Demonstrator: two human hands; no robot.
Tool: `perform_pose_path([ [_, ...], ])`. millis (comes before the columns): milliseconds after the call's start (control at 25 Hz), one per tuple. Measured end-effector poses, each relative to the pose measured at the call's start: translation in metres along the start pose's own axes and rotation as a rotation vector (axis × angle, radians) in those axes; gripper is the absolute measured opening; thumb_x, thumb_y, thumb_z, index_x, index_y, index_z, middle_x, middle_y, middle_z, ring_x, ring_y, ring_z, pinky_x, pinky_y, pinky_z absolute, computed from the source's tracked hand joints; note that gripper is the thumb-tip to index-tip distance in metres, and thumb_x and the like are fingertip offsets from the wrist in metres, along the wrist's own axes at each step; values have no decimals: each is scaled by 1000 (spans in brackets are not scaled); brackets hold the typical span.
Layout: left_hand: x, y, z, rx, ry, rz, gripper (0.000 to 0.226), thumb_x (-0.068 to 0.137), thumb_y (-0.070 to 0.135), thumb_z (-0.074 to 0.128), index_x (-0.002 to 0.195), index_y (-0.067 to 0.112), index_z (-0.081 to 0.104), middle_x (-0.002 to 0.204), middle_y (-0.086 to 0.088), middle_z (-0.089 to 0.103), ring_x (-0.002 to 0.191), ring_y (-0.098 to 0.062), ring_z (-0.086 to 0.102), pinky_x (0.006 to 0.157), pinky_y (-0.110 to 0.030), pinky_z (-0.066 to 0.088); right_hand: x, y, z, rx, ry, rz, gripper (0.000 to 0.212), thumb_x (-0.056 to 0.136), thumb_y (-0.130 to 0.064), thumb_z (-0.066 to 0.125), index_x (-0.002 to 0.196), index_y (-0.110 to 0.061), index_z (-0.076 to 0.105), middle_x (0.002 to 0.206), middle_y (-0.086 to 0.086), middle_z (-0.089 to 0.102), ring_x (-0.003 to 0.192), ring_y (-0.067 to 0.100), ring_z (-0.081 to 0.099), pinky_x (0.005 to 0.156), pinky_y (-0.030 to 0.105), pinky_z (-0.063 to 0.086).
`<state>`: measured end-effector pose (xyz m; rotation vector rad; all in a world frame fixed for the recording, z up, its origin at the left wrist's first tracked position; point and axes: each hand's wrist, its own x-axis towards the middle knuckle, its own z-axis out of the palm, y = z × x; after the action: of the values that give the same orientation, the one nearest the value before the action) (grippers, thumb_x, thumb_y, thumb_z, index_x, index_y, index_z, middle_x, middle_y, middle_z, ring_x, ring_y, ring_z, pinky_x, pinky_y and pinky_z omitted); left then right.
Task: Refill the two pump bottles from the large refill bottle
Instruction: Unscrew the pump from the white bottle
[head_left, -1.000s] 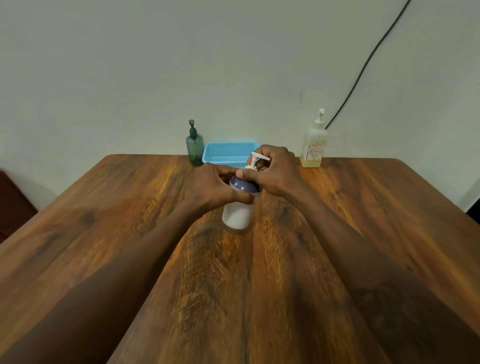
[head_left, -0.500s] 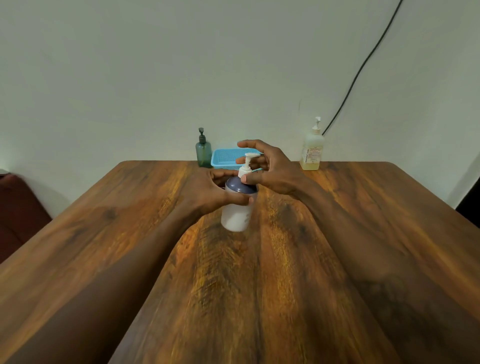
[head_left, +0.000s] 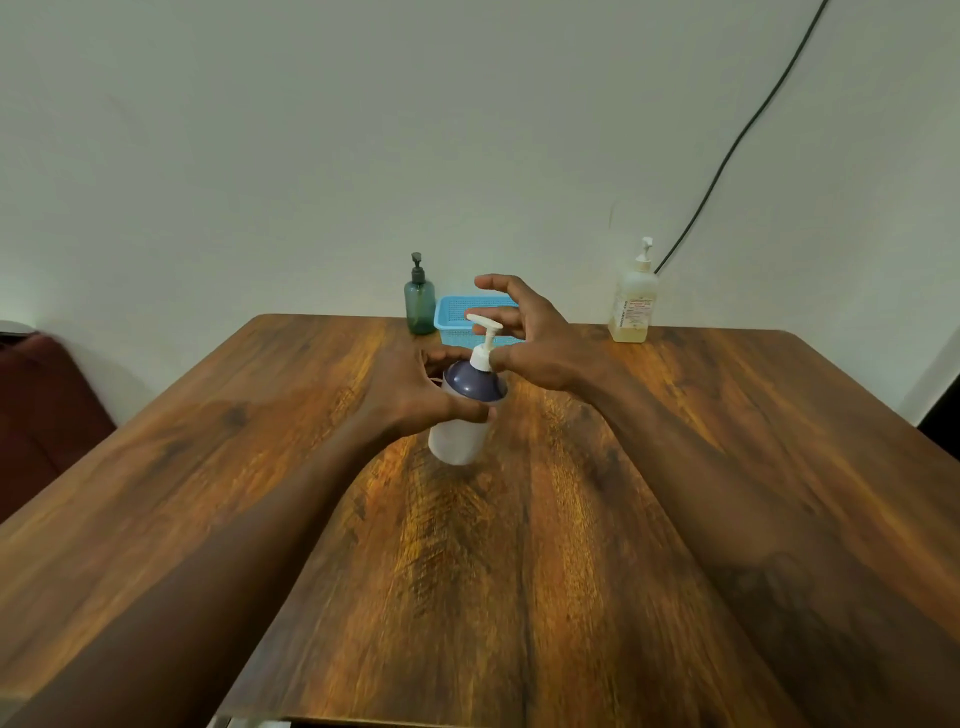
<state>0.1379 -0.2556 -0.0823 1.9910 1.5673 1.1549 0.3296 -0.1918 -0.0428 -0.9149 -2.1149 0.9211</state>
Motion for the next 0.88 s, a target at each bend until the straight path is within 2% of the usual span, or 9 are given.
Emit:
perform_pose_path([
  [80,-2,1,1,16,15,-6,59,61,33,95,115,31,72,101,21,72,92,10,66,75,-10,56,0,-1,5,-205,70,13,76,77,-46,85,141,-34,46,121,-5,66,101,8,67,87,28,60],
  [160,-2,1,1,14,22,-1,56,61,30,96,111,36,71,95,23,71,89,14,65,71,-8,53,-1,-1,8,-365,163,-20,65,73,-61,82,125,-27,61,99,-10,70,83,7,67,74,29,61],
  [280,-1,-1,-1,29,-9,6,62,59,33,94,118,36,72,102,21,73,94,10,66,77,-12,55,-3,-2,8,-296,115,-78,40,74,-30,86,109,-30,65,103,-12,69,84,6,67,79,33,63],
  [360,1,-4,-3,29,-48,-21,68,56,40,92,121,33,73,104,18,75,96,1,68,82,-23,59,-6,-3,7,-208,56,-99,46,72,-10,83,104,-36,63,105,-16,69,91,1,67,82,27,62],
  [440,2,-5,-6,47,-118,-44,66,55,43,88,118,36,72,105,15,76,96,-2,70,85,-29,61,-7,-5,5,-175,29,-156,44,70,0,79,99,-32,68,101,-18,70,96,-2,67,83,24,61],
  [560,3,-13,-10,78,-191,-83,54,67,28,90,111,45,63,104,15,74,94,-1,67,81,-17,57,-9,-7,0,-85,42,-211,34,72,3,77,99,-18,74,98,-12,73,95,5,68,83,24,60],
  [640,3,-24,-13,69,-184,-130,54,72,20,89,117,38,63,102,16,71,92,2,64,70,-6,49,-11,-8,-4,-17,89,-225,32,74,0,80,102,-15,74,98,-8,73,93,10,70,80,24,60],
  [760,-1,-38,-18,68,-171,-212,69,69,28,90,132,27,63,113,9,70,101,-5,64,77,-15,49,-15,-6,-14,116,171,-198,37,77,-7,86,112,-13,73,105,-3,75,98,17,73,83,29,62],
  [880,-7,-51,-27,84,-148,-272,82,61,40,90,136,29,60,117,6,70,106,-10,64,82,-21,50,-19,1,-23,162,230,-192,41,81,-10,85,119,-12,71,114,5,74,105,16,73,85,30,62],
])
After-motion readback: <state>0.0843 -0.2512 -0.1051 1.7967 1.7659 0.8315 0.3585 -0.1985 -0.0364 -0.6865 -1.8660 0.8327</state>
